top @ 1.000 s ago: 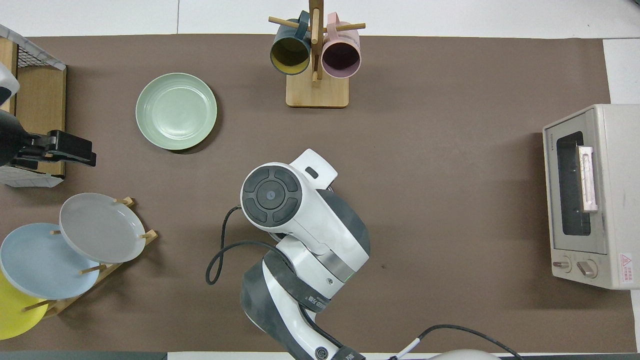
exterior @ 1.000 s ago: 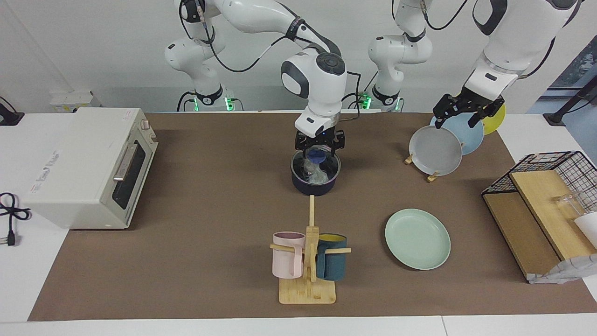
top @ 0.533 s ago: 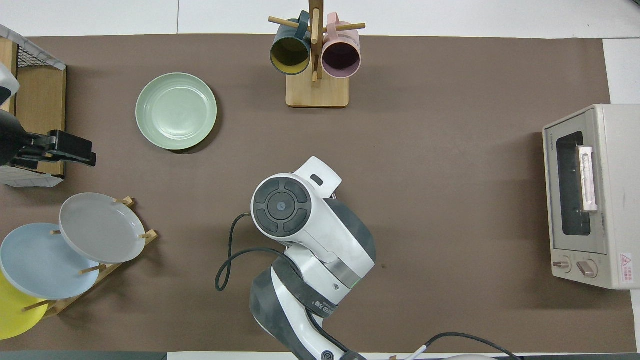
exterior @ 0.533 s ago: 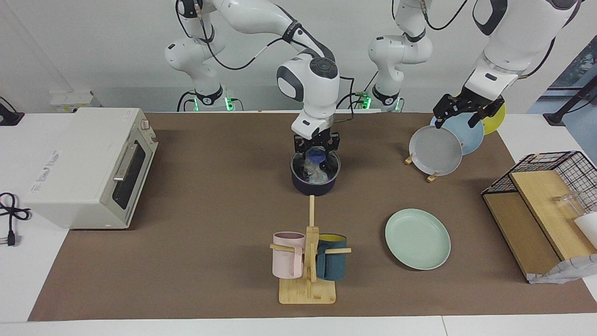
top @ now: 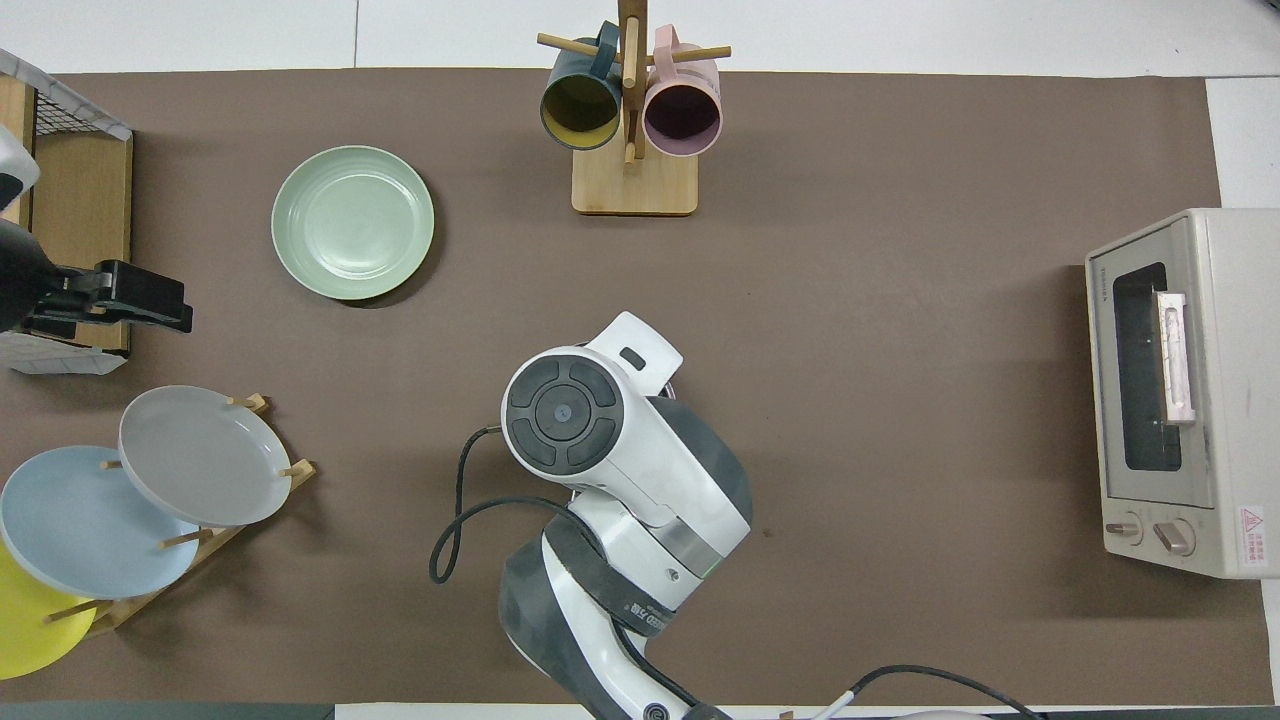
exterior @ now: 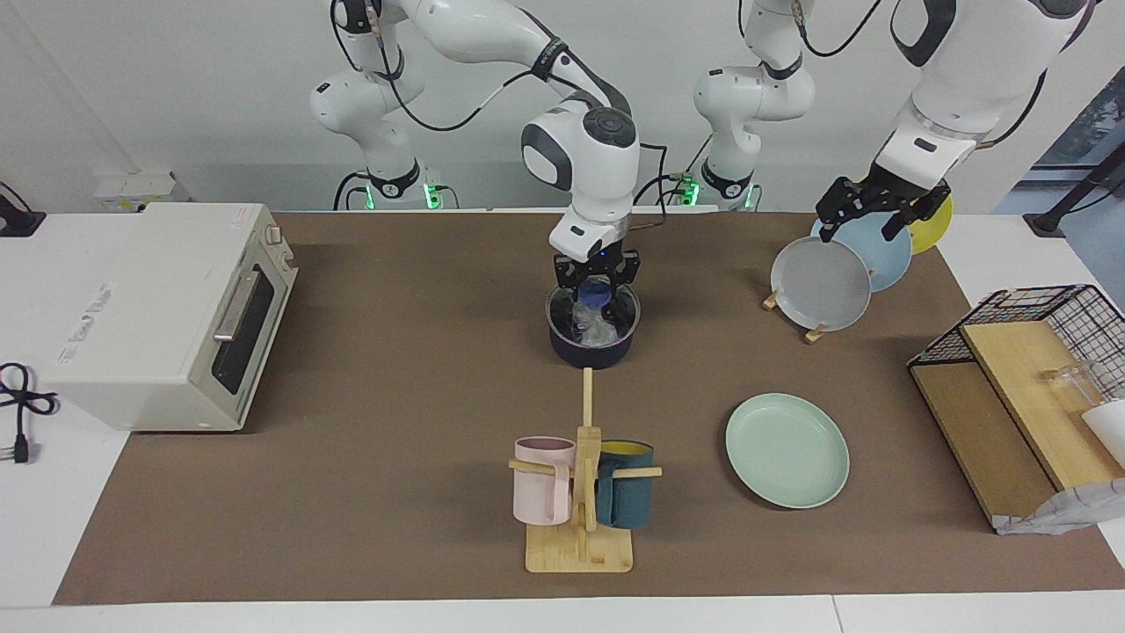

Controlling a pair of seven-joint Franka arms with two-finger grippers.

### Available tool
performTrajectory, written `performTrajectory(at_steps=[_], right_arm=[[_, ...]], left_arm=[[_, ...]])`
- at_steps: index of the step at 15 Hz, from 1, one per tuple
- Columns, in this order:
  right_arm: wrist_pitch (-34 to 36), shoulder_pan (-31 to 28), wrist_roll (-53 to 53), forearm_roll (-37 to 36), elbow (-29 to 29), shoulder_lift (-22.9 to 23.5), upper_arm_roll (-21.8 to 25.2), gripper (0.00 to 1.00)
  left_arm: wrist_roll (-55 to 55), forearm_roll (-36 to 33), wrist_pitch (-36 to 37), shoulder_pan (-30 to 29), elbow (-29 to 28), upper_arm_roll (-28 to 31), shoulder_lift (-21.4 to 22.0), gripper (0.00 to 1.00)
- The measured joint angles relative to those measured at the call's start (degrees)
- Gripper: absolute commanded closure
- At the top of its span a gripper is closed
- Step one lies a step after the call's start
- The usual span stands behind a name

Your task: Transfer vermicelli from pot to plate

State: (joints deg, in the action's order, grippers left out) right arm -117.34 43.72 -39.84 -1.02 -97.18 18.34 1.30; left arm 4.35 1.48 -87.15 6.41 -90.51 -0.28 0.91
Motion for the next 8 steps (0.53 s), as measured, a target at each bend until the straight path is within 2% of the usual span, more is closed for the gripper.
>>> performTrajectory(at_steps=[4,8], right_arm=[[5.86,-2.48,2.29,-0.04,5.96,-0.66,0.16,0.45],[10.74,-10.31,12.79,-0.07,9.44,-1.5,0.39,0.45]], left_arm=[[0.0,0.0,0.0,0.03,0.0,-0.17,0.0,0.0],[0.0,0.0,-0.03,1.01,0.0,-0.89,0.0,0.0]])
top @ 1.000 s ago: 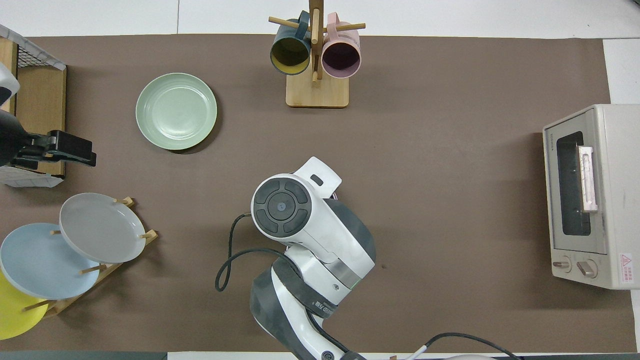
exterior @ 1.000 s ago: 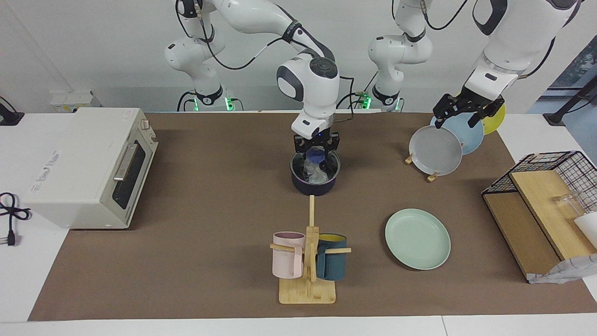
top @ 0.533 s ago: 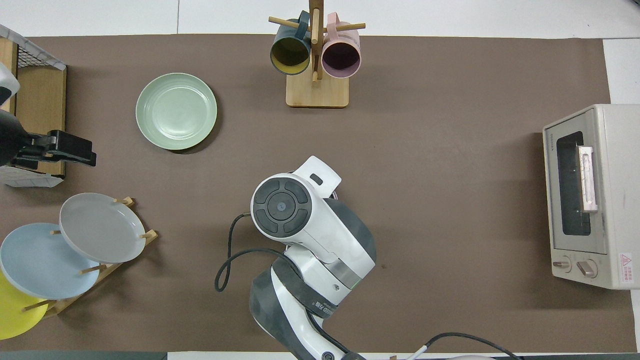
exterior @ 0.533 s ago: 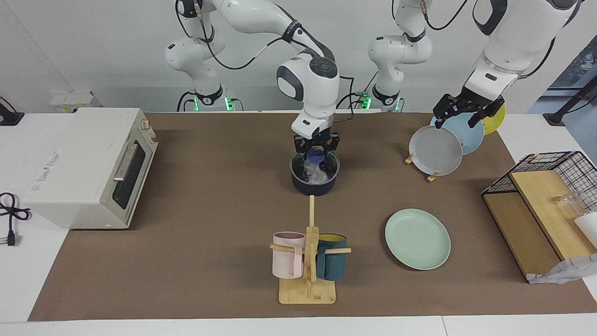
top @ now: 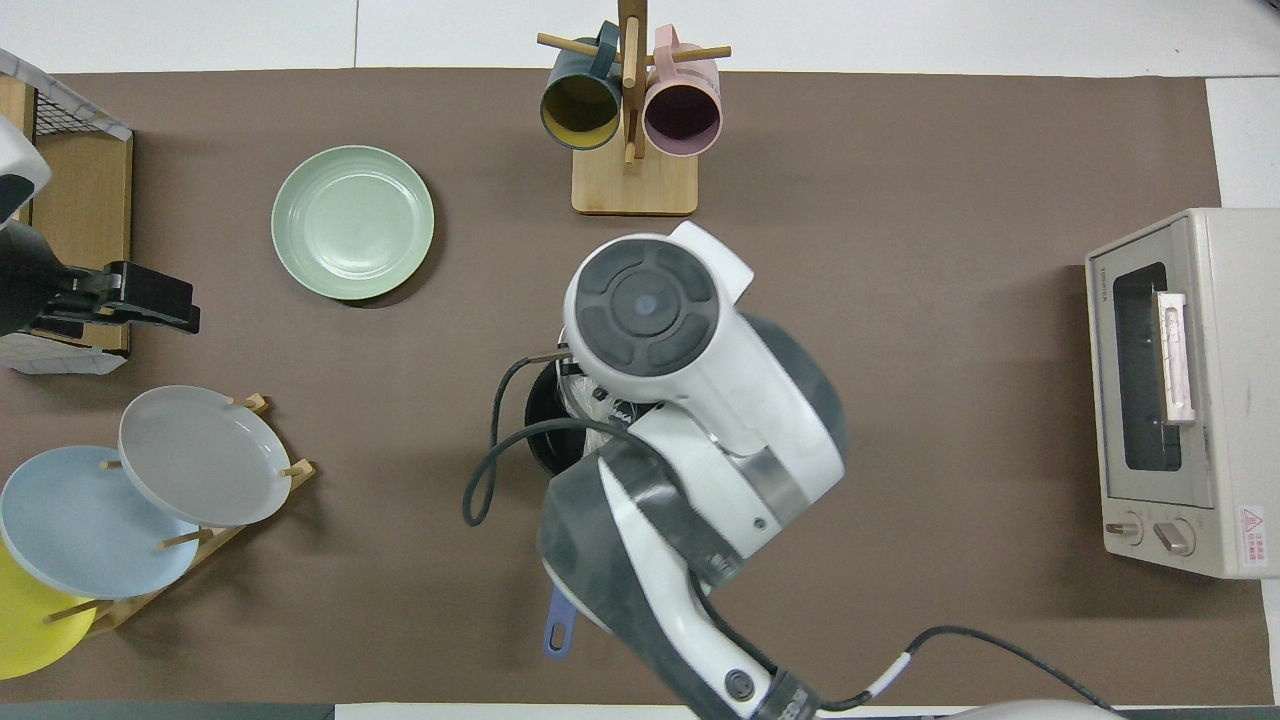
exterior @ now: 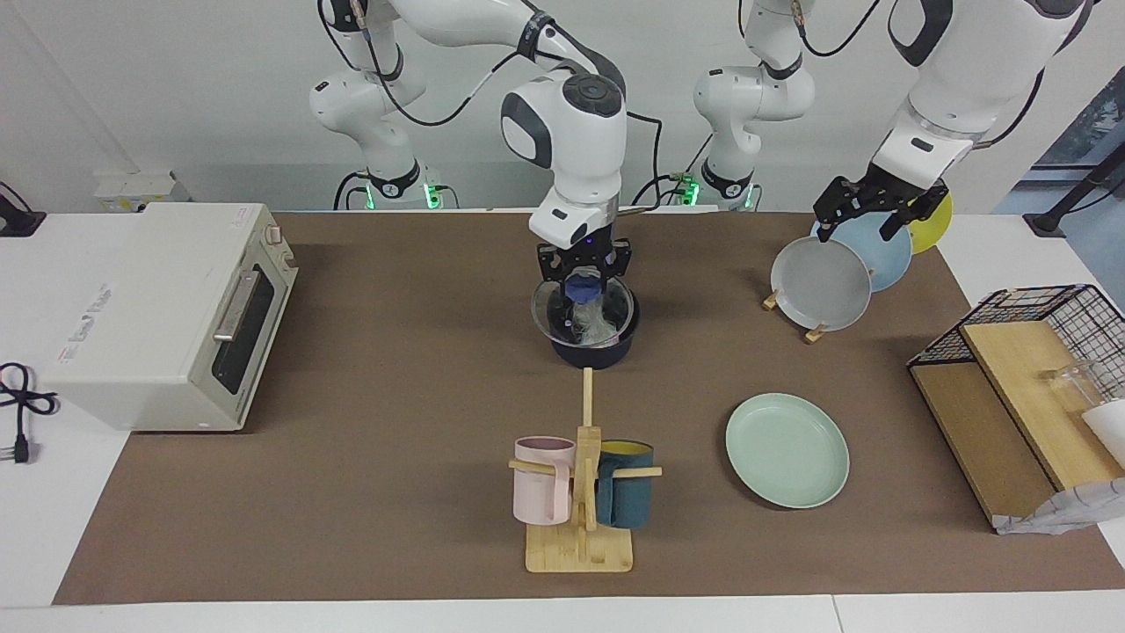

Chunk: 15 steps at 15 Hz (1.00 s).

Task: Transfer vermicelli from pot to plate
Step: 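Carry the lid toward the toaster while the left gripper reaches the saucepan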

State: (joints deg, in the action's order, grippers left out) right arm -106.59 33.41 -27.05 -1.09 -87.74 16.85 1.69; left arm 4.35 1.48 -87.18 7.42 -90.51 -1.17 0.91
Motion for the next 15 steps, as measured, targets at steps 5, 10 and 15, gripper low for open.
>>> performTrajectory(at_steps=[5,10,15], right_arm=[[0.72,-14.25,15.35,-0.01,-0.39,0.07,0.32,0.45],[0.44,-26.01,25.41,-0.01,-4.79,-0.32,0.35,0.45],[-11.89,-31.41,29.9,0.01,-17.8,-3.66,0.19,0.45]], left_arm=[[7.05,0.21,-3.53,9.16,-4.54,-0.68,1.11,0.0],[18.1,2.88,-15.11,21.14,-14.5,-1.09,1.49,0.0],[26.64,3.52,-30.43,32.2,-21.95,-1.18,-5.84,0.0]])
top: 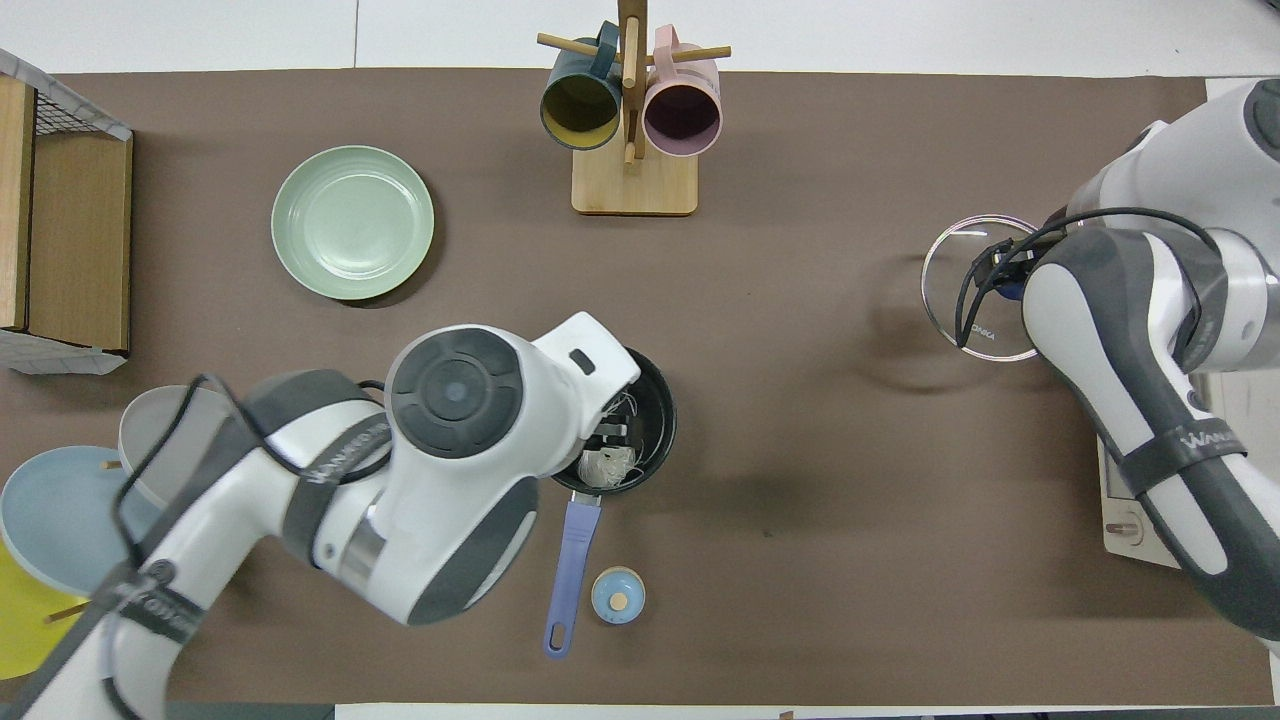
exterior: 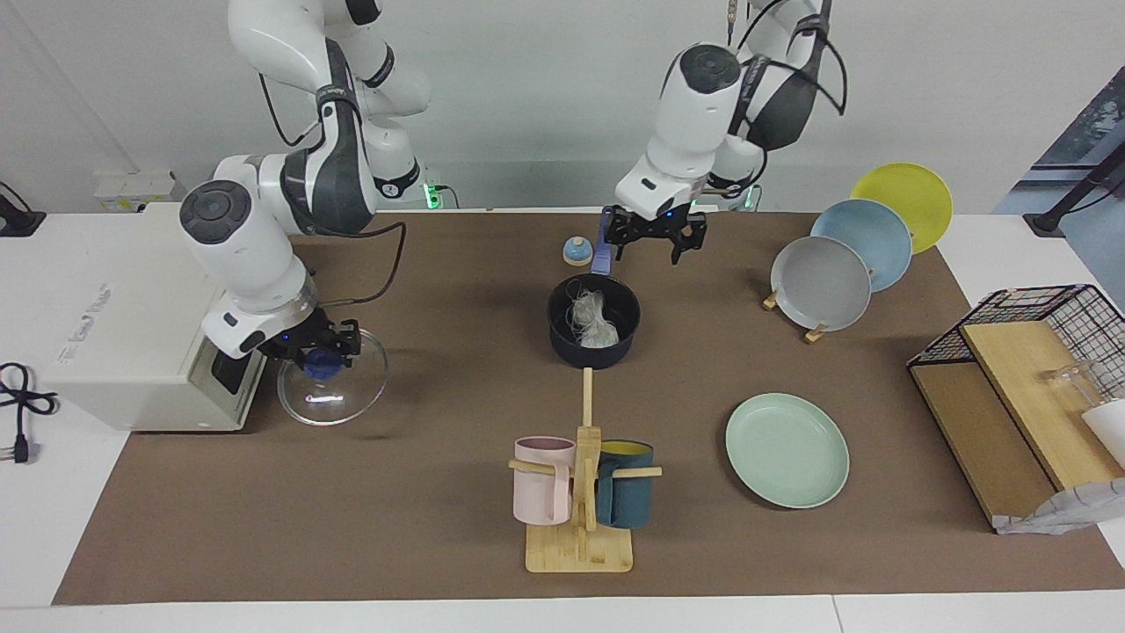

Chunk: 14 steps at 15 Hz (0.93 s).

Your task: Transfer vermicelli from pot to plate

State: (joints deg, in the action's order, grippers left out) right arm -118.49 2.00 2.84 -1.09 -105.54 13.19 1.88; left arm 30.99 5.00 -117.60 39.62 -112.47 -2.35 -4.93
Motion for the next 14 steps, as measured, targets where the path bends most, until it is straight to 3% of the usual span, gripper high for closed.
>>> performTrajectory(at_steps=[3,6,11,14], right_arm=[[-6.45,0.71,-0.11,0.0,-7.36,-2.12,-0.59,0.45],[-8.58,0.57,-0.11,0.0,-11.99,-4.06,-0.61,0.44],[-8.99,0.1,-0.11,0.05,-14.71,-4.72,-0.47,0.43],[-10.31,0.1,-0.11,0.09,-15.41,-4.27,-0.5,0.34]], left_arm=[[0.65,0.01,-4.37,1.46,-0.13,0.07,-4.78,0.0],[0.53,0.01,-4.99,1.33,-0.13,0.65,-5.49,0.0],[0.46,0.01,-10.19,1.37,-2.99,0.82,-6.52,0.0],[0.4,0.01,-11.95,1.39,-4.44,0.72,-7.56,0.0]])
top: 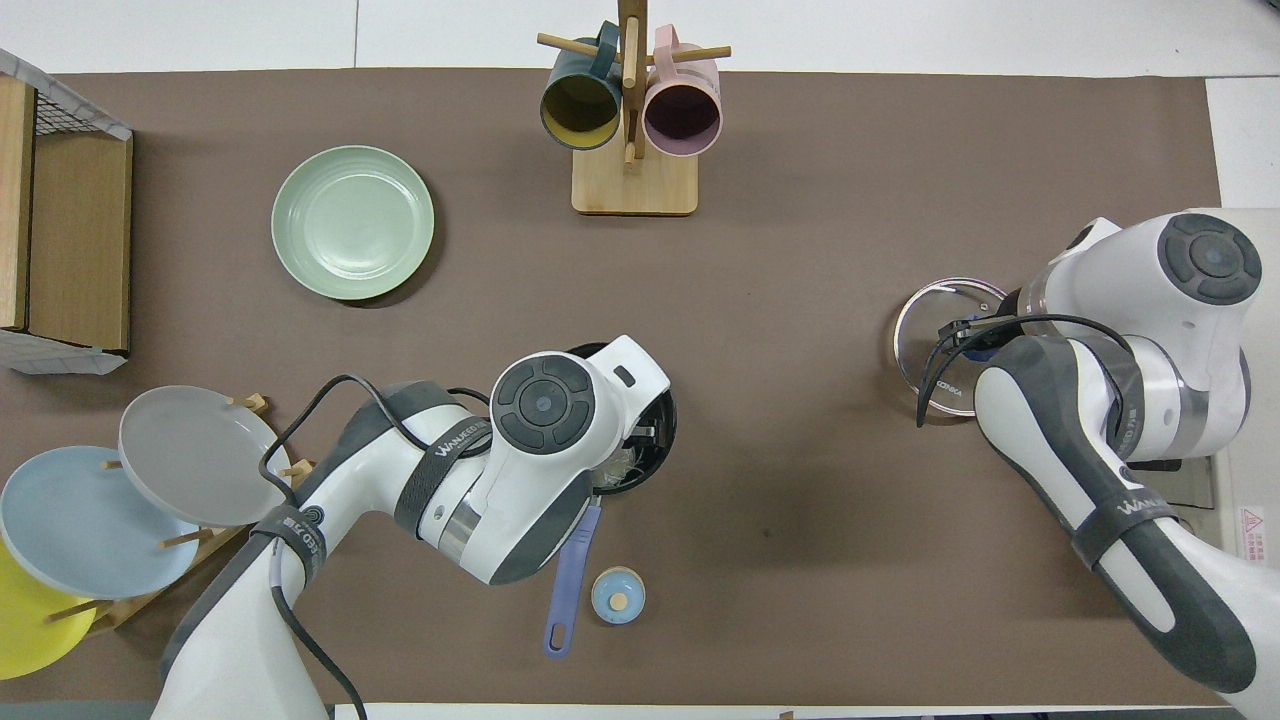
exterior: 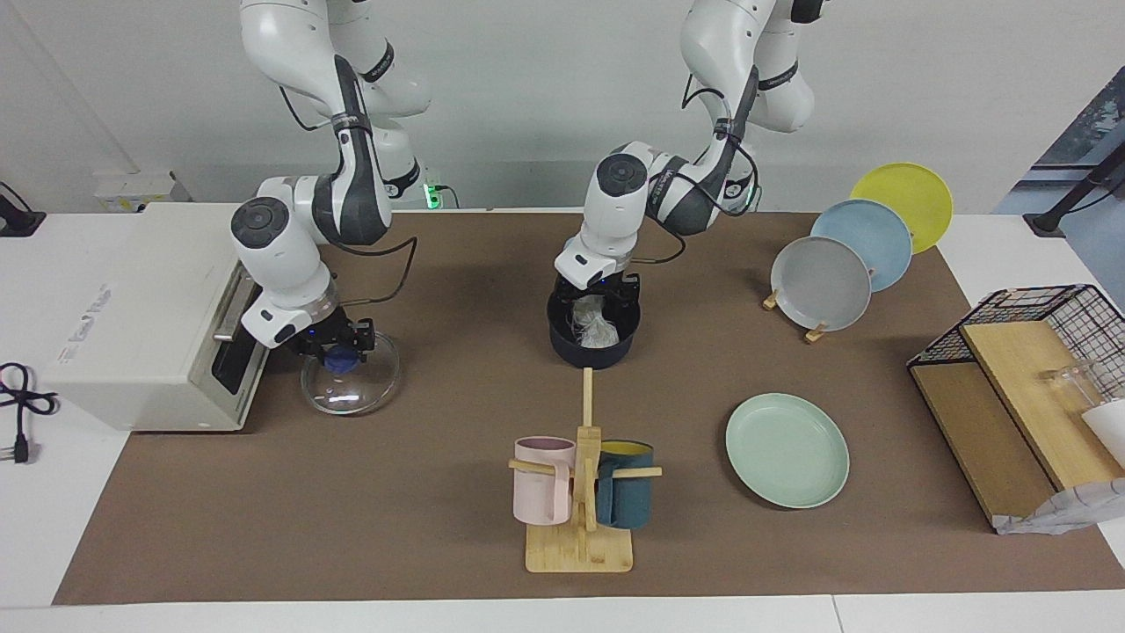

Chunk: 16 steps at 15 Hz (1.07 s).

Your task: Transfer vermicelli from pot to plate

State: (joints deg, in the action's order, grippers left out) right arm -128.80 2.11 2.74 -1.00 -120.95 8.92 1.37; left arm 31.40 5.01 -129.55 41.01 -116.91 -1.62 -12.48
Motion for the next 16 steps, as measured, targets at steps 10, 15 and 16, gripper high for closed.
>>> performTrajectory(at_steps=[10,15,16], right_arm=[[-0.44,0.0,-0.03,0.02,1.31,-0.12,-0.02,0.0],[14.69,-0.21,-0.04,0.06,12.77,-1.88,0.09,0.0],[19.41,-0.25,-0.04,0.08,16.07,-2.75,0.18,0.0]], left_arm=[[0.01,0.0,-1.59,0.13,-0.07,-0.12,-1.27,1.0],[0.05,0.01,3.67,-0.09,2.86,0.27,0.3,1.0],[0.08,0.03,6.97,-0.29,4.6,0.59,1.25,1.0]])
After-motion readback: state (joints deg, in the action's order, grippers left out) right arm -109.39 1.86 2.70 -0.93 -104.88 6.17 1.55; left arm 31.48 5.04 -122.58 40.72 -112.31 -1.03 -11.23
